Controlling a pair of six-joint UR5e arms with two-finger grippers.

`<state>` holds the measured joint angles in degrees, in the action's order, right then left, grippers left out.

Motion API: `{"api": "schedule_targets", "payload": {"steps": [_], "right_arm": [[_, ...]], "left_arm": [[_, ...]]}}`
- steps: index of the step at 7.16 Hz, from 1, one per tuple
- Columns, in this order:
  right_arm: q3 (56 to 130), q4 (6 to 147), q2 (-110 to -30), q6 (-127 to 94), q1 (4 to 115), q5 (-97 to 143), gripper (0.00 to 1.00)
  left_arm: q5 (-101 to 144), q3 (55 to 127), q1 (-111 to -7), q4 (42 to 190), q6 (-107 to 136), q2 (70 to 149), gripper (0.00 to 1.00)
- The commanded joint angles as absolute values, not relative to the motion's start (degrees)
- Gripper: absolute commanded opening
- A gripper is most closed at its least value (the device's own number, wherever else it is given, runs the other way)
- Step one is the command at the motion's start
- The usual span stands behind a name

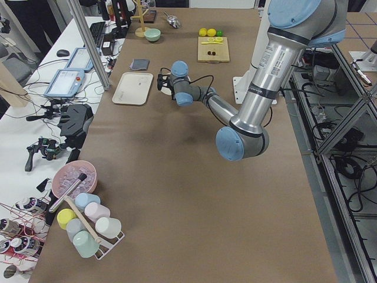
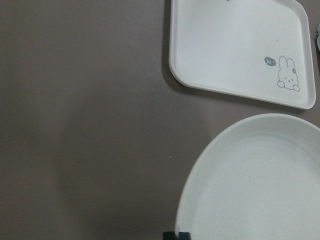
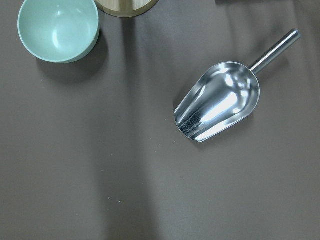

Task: Place red cherry on plate
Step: 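Drag the white bowl with the left gripper toward the table's center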

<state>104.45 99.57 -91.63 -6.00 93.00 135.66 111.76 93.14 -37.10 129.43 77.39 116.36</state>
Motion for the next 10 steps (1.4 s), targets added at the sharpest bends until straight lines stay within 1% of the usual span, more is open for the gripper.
{"api": "schedule_targets", "payload": {"steps": [1,4,5,7,8,10], "right_arm": [[104.5,99.6,-91.2,-6.1,93.0,135.8,1.00],[104.9,99.5,-91.1,-6.5,92.6,135.8,1.00],[104.9,99.5,-90.5,-7.0,92.2,135.8,1.00],[105.8,97.6,-89.4,-13.0,89.8,136.5,1.00],[107.0,95.4,-89.4,-17.8,87.3,136.6,1.00],[112.1,93.1,-89.7,-28.5,81.4,136.6,1.00]], "left_arm": [[101.4,93.4,-27.7,128.3,80.2,116.8,0.00],[98.7,93.3,-25.1,124.0,80.2,118.3,0.00],[98.7,93.3,-25.2,124.0,80.2,118.3,0.12],[98.4,93.8,-25.6,124.0,79.9,118.3,0.98],[98.4,94.5,-27.0,124.1,79.9,118.2,0.98],[99.3,94.7,-33.7,123.9,74.5,117.8,0.98]]}}
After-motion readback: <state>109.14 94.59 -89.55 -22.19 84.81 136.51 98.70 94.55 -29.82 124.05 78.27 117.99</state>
